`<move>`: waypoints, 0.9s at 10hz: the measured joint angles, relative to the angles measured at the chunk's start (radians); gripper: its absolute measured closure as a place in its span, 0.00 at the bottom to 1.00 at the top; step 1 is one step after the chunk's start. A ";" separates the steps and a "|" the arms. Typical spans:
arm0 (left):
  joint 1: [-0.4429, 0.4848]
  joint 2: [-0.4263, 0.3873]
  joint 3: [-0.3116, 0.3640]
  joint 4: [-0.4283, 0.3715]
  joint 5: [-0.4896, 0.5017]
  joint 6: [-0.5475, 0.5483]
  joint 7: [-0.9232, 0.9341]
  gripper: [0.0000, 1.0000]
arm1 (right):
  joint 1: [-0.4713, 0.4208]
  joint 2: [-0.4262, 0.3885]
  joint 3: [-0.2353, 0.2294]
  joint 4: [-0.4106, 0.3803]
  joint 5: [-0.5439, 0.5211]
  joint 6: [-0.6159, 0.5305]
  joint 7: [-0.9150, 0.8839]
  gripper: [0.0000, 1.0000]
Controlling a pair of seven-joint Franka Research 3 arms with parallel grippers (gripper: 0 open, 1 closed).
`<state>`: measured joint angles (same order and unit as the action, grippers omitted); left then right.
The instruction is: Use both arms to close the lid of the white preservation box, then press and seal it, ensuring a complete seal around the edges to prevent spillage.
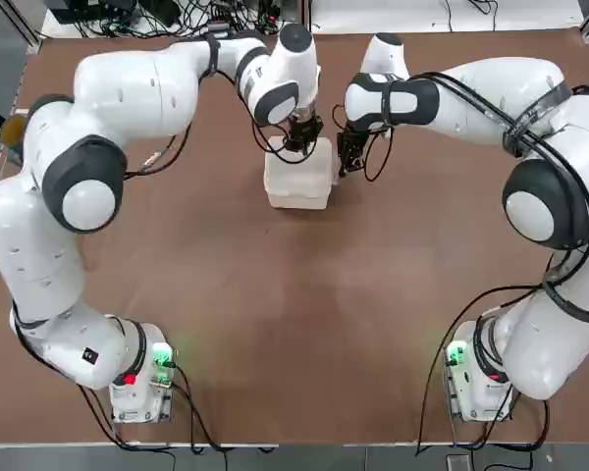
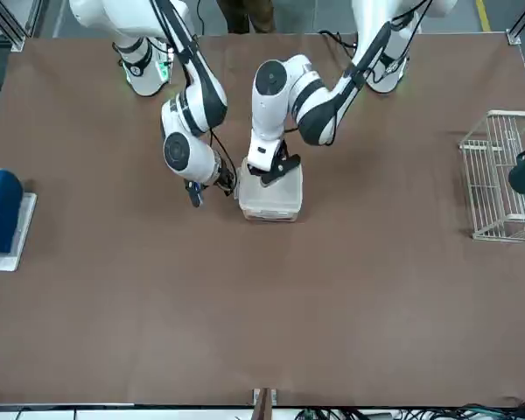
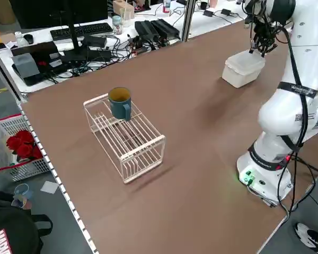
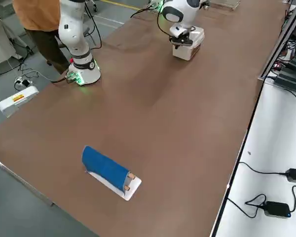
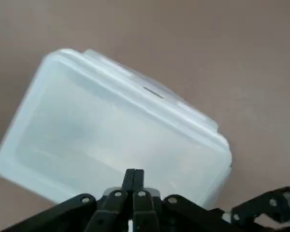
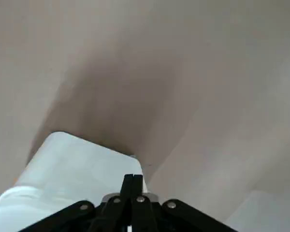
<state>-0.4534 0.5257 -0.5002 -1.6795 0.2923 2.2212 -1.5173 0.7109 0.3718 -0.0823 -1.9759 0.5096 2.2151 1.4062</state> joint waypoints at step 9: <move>-0.014 0.051 -0.006 0.010 0.116 0.051 -0.101 0.99 | 0.024 0.008 -0.001 -0.015 0.033 0.066 0.000 0.97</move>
<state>-0.4672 0.5768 -0.5067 -1.6697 0.4088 2.2724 -1.6182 0.7353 0.3801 -0.0830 -1.9910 0.5428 2.2809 1.4060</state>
